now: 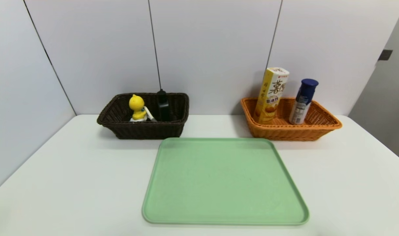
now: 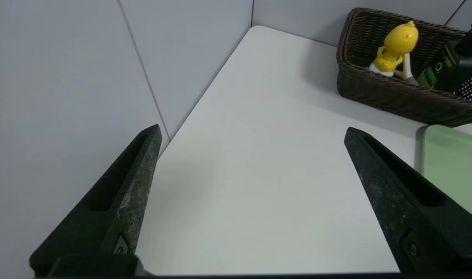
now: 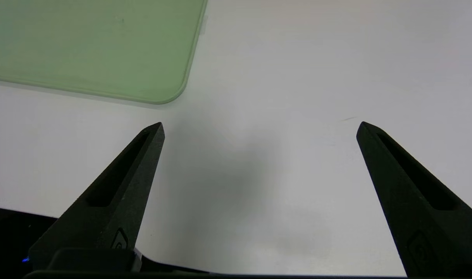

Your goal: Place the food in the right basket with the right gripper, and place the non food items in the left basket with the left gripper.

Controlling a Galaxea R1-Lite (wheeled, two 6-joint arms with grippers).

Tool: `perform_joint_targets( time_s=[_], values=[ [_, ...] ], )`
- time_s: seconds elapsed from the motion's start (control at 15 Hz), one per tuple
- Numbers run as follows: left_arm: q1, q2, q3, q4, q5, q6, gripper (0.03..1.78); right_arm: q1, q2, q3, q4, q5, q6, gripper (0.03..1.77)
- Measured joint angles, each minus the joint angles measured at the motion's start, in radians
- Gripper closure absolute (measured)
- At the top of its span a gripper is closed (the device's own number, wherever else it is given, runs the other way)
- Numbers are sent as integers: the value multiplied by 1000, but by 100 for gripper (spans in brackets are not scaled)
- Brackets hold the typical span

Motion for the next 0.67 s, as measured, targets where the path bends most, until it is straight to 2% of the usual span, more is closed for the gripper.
perform_joint_targets(
  time_s=[0.13,0.27,0.47,0.67],
  values=[
    [17,-159,148,-19,-3,43,14,1,-166,145,-125,-6,-3,9],
    [27,-286,281,-54,-39,83,13,0,-322,237,-189,-16,-13,9],
    [35,-446,471,-147,-166,111,12,-3,-517,341,-270,-56,-49,9],
    [37,-591,663,-248,-266,219,12,-4,-583,519,-535,-93,-72,9]
  ],
)
